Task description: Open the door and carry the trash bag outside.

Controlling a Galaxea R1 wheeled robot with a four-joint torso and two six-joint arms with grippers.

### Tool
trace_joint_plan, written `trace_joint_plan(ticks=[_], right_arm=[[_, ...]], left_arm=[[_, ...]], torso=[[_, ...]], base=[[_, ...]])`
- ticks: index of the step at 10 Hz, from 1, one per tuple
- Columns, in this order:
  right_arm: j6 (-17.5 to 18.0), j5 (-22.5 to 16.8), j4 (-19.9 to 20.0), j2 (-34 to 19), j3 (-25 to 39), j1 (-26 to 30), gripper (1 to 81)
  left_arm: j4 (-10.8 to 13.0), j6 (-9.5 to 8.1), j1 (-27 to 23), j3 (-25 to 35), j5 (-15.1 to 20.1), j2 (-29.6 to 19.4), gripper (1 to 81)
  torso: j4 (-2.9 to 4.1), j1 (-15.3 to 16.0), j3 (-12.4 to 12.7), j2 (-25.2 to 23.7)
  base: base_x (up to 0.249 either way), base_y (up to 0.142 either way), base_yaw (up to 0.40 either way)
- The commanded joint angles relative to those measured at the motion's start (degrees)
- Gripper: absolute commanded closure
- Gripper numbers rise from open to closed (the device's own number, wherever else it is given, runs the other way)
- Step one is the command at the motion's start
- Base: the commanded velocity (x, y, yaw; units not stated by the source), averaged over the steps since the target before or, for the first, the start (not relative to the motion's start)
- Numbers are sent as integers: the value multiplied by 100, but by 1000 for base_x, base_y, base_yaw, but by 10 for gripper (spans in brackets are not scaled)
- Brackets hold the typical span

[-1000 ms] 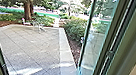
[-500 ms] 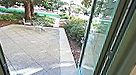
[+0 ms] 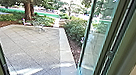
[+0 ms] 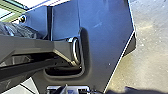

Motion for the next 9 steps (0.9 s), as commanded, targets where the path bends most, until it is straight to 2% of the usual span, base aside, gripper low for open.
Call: trace_joint_plan(ticks=[1,5,6,8,9], right_arm=[[-22,-251,-30,-4,39,221,10],[-22,-251,-39,-4,21,229,10],[-22,-251,-39,-4,21,229,10],[-22,-251,-39,-4,12,229,10],[-22,-242,-39,-4,12,221,10]], left_arm=[[57,20,-269,23,288,24,811],[49,20,-286,32,288,15,811],[49,20,-278,23,288,15,811],[40,20,-278,23,288,7,811],[40,20,-286,23,288,7,811]], torso=[[0,2,0,2],[0,-4,2,-4],[476,-6,5,-4],[630,-4,5,-4],[751,-4,5,-4]], base=[[78,0,0],[79,0,0],[79,0,0],[79,0,0],[79,0,0]])
